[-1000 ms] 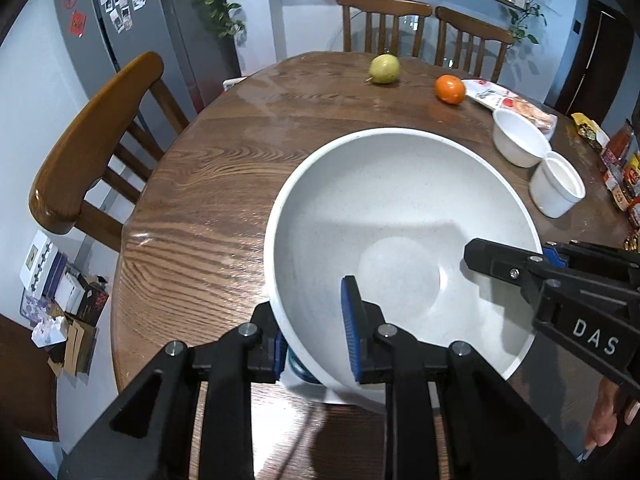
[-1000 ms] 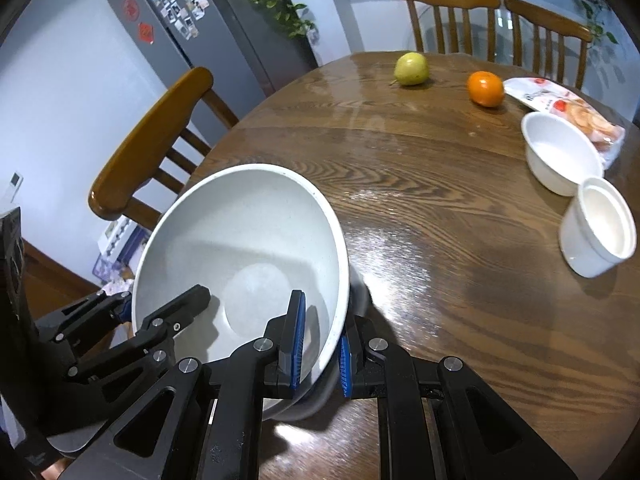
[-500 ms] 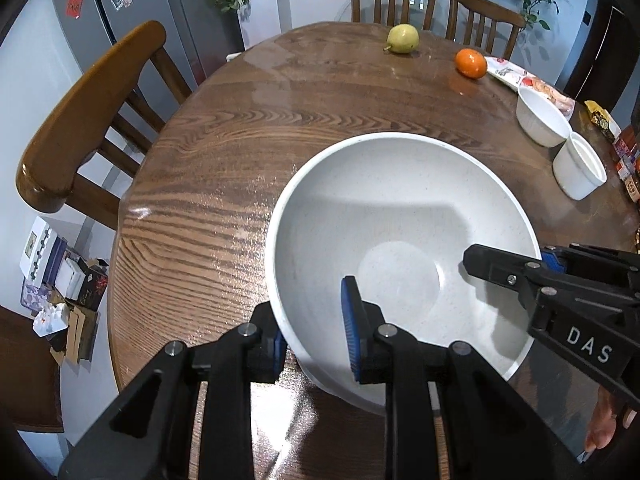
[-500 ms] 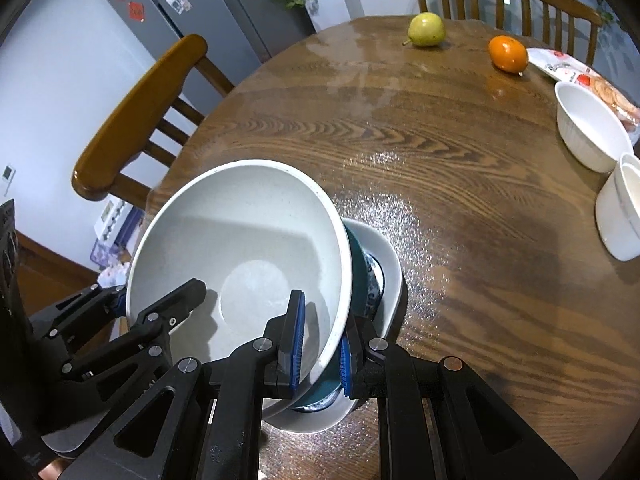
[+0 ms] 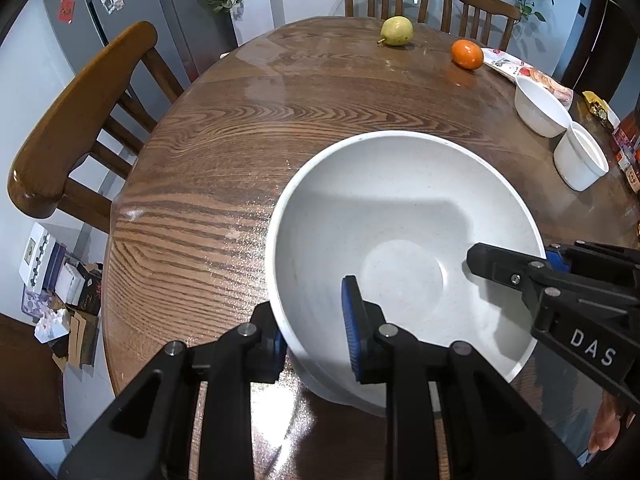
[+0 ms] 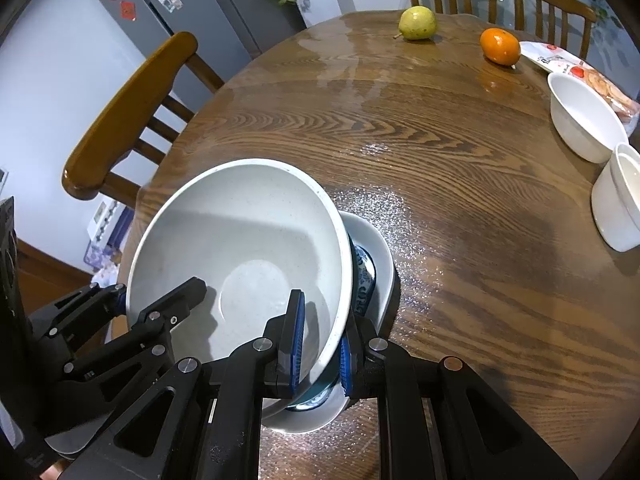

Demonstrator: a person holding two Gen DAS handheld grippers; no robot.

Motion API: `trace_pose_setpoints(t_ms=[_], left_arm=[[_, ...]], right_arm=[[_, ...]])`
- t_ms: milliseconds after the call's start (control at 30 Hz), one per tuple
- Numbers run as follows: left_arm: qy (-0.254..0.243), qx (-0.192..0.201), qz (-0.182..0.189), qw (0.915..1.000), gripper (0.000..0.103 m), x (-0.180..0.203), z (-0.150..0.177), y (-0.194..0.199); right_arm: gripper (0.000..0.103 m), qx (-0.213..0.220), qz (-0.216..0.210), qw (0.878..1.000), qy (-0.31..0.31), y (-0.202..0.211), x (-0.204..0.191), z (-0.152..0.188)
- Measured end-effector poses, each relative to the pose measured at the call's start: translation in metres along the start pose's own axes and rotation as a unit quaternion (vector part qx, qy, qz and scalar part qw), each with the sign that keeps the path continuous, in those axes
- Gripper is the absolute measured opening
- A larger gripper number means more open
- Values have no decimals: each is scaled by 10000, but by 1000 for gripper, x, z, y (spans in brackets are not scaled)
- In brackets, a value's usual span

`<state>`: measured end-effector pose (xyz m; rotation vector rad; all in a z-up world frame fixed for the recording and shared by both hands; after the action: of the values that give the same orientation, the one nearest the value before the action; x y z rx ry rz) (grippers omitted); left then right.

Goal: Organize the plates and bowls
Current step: 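Lower the white bowl onto the teal dish with both tools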

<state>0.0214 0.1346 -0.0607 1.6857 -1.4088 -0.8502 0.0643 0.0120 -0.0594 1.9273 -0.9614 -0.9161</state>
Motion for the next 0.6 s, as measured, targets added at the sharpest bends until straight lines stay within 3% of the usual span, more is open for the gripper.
trace_pose_setpoints(t_ms=[600], left_arm=[[18, -86, -24, 10000, 24, 3, 0, -6]], right_arm=[[16, -31, 36, 10000, 8, -4, -1, -1]])
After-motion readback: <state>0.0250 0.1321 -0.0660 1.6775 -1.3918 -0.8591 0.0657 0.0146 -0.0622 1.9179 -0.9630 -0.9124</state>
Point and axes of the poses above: each gripper's, at about its wrist camera, not at the fingertips, and y roughly against the way its jaws point, x to its right, z to its underside, the point moved 1 cm from there along -y, roughly the way its jaws point, and after that the axes turned 3 degrees about y, right-handed, at the moved point
